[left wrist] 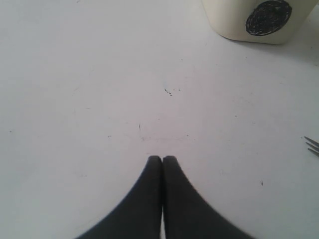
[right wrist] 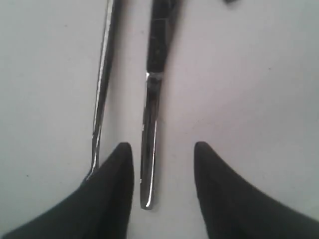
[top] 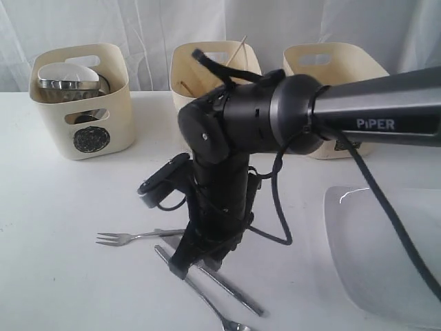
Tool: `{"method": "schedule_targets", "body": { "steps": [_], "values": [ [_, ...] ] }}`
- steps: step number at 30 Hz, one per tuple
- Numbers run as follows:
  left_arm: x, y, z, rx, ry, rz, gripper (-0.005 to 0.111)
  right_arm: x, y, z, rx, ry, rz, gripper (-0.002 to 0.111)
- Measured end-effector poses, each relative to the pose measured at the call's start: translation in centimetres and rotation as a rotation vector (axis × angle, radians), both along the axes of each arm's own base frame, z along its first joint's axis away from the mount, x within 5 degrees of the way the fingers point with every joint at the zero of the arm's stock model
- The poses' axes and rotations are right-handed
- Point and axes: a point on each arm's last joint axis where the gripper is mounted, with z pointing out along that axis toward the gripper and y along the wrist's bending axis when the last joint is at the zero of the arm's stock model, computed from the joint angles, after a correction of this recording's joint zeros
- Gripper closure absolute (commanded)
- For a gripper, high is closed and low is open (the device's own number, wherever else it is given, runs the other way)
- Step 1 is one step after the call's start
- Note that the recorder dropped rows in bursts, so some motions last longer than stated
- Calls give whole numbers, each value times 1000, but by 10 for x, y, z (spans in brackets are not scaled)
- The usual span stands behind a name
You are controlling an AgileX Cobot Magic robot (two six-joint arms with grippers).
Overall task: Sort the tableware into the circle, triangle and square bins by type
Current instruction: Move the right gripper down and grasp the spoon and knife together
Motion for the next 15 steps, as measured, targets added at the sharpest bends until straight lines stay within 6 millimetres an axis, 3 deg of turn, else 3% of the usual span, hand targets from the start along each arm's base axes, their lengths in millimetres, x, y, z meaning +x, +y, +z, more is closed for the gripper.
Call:
{"method": "schedule_targets", "body": {
  "steps": [3,7,10,15],
  "values": [
    [0,0,0,0,0,0,107,1,0,-2,54,58,-27,70],
    [0,0,0,0,0,0,107,-3,17,-3,178,72,-17,70],
    [0,0,0,0,0,0,107,-2,29,-12,225,39,-9,70],
    [0,0,0,0,0,0,107,0,33,-37,196,78,-11,70]
  ]
}}
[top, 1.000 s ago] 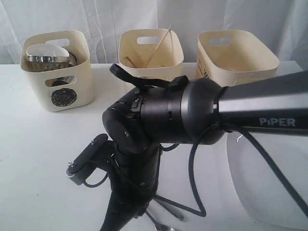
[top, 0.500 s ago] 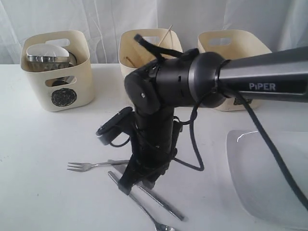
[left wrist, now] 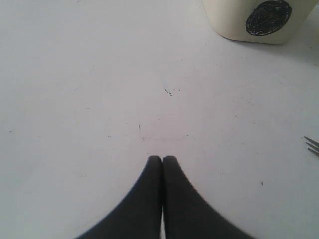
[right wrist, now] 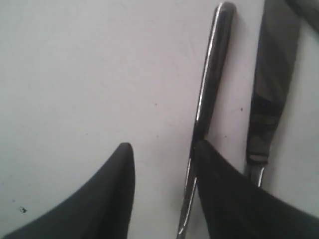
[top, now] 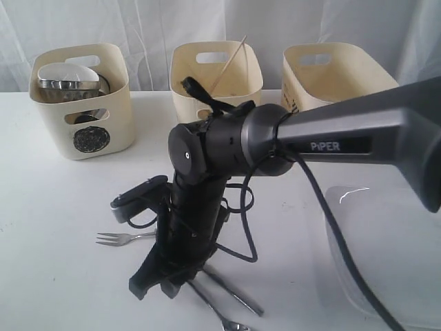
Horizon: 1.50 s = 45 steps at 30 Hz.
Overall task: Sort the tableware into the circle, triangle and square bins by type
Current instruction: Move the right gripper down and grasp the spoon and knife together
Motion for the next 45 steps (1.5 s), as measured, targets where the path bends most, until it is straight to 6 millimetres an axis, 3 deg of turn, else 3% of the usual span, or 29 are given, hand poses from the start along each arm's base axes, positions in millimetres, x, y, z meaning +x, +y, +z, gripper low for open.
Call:
{"method": "schedule_targets", "body": {
  "steps": [3,7,11,32,39,45],
  "values": [
    [0,0,0,0,0,0,107,0,0,-12,-27,28,6,70],
    [0,0,0,1,0,-1,107,1,0,-12,-26,26,6,73],
    [0,0,0,1,0,-1,107,3,-1,-12,-41,5,21,108],
    [0,0,0,1,0,-1,107,27,12,0,9,-161,27,108],
    [0,0,0,1,0,-1,107,26,11,0,-5,-158,36,94],
    [0,0,0,1,0,-1,107,27,11,0,-11,-162,41,93]
  ]
}}
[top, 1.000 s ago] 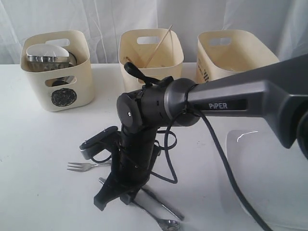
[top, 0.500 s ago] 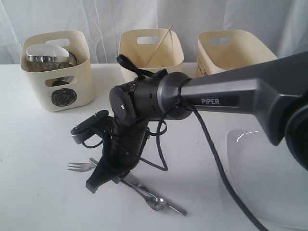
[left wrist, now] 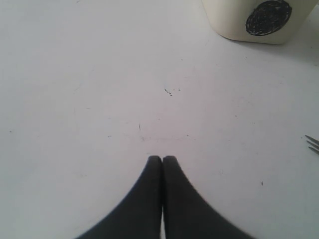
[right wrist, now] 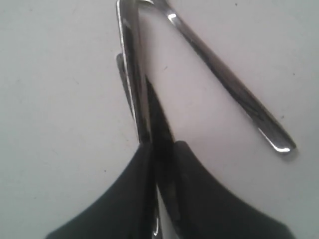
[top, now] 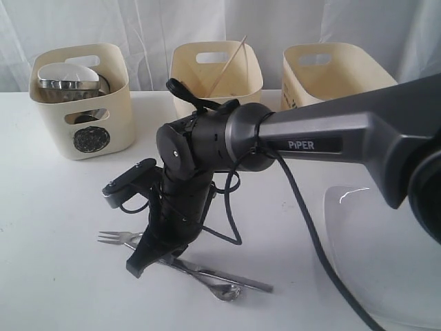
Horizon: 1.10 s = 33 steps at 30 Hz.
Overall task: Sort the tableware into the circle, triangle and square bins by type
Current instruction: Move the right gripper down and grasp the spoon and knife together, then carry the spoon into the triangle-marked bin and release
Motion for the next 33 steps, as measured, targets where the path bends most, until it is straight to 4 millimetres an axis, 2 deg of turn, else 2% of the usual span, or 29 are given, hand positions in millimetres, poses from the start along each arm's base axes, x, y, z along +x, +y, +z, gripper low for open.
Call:
{"method": "schedule_targets", "body": {
  "steps": [5,11,17,21,26,33],
  "values": [
    [0,0,0,0,0,0,107,0,0,0,-1,-1,1,91],
    [0,0,0,0,0,0,107,-6,-4,-1,-52,63,33,66],
    [0,0,0,0,0,0,107,-12,-9,-3,-98,123,56,65],
    [0,0,0,0,0,0,107,-14,-11,-10,-104,111,69,75],
    [0,0,0,0,0,0,107,-13,-14,-16,-120,101,82,106],
    [0,0,0,0,0,0,107,-12,-14,-21,-128,107,85,108]
  ]
}}
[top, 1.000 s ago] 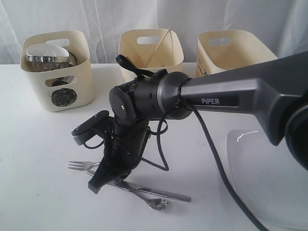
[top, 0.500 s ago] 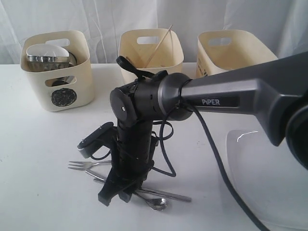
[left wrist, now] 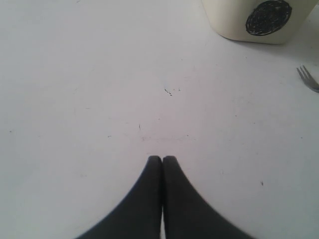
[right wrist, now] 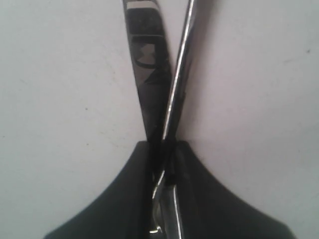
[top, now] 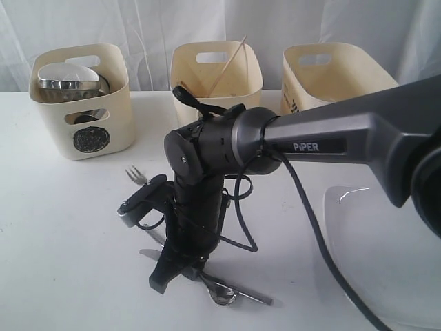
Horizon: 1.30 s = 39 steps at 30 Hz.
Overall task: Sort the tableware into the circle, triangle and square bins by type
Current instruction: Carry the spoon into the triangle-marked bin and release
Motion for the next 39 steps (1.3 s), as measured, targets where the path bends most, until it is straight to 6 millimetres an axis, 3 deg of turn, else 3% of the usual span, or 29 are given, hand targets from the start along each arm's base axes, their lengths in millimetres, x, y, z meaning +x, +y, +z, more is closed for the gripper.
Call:
{"method": "schedule_targets", "body": {
  "steps": [8,19,25,32,39],
  "values": [
    [0,0,0,0,0,0,107,5,1,15,-5,-47,24,108],
    [0,0,0,0,0,0,107,15,0,104,153,-280,8,108],
    [0,0,0,0,0,0,107,53,-33,133,300,-466,-236,108],
    [0,0,0,0,0,0,107,104,-94,159,486,-708,-526,108],
    [0,0,0,0,0,0,107,128,-109,189,718,-1054,-560,108]
  ]
}}
